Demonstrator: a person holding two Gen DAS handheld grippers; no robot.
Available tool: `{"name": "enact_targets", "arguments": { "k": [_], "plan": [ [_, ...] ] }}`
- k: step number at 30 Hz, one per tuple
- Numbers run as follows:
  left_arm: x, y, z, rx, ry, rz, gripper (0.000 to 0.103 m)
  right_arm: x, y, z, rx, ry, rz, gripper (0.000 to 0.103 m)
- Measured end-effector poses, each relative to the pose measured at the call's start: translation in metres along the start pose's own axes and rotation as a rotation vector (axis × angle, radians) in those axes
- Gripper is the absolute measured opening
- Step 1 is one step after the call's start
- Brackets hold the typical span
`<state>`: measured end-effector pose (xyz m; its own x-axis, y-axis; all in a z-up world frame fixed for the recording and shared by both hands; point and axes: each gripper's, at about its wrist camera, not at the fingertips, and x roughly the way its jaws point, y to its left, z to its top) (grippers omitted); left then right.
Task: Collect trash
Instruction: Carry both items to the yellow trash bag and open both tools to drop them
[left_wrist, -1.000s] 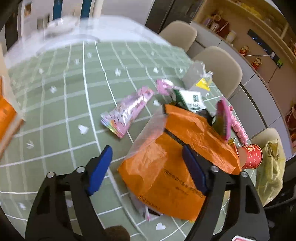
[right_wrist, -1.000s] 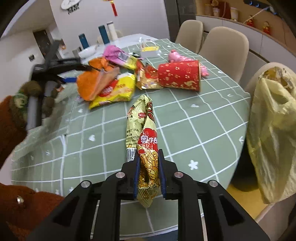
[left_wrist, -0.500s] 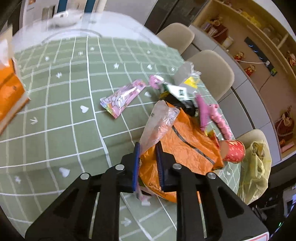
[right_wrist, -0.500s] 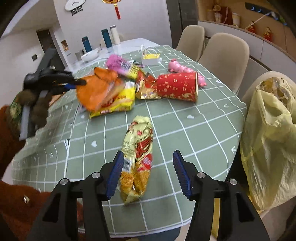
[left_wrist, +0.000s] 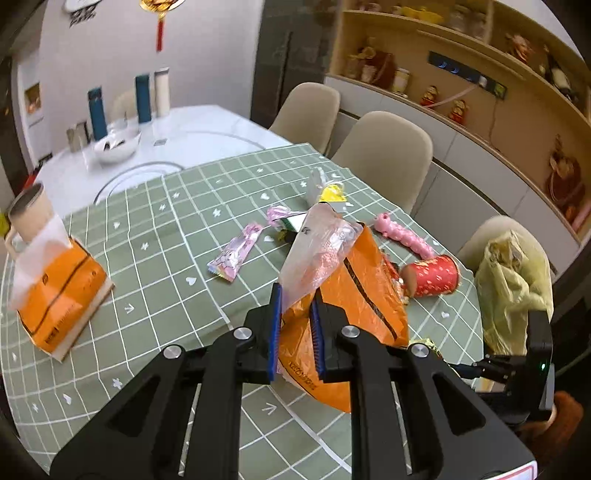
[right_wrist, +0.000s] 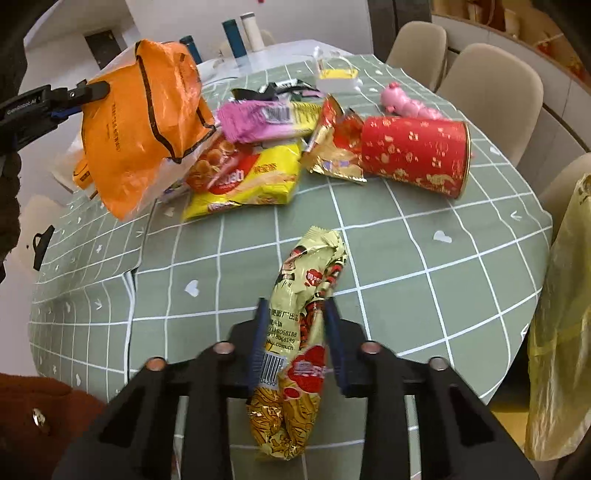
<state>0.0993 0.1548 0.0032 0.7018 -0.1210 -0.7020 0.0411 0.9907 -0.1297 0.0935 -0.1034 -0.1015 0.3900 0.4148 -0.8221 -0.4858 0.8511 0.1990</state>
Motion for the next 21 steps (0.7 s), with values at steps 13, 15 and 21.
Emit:
{"name": "enact_targets", "arguments": {
  "k": [13,15,21],
  "plan": [
    [-0.015,-0.077,0.023,0.114,-0.022,-0.116,0.014,-0.074,-0.024,-0.029,0.068,-0.192,-0.062,0.01],
    [-0.016,-0.101,0.037,0.145,-0.037,-0.159,0.014,-0.087,-0.035,-0.041,0.1,-0.222,-0.086,0.01],
    [0.002,-0.201,0.081,0.258,-0.07,-0.346,0.014,-0.127,-0.073,-0.083,0.222,-0.269,-0.183,0.01]
  ]
}}
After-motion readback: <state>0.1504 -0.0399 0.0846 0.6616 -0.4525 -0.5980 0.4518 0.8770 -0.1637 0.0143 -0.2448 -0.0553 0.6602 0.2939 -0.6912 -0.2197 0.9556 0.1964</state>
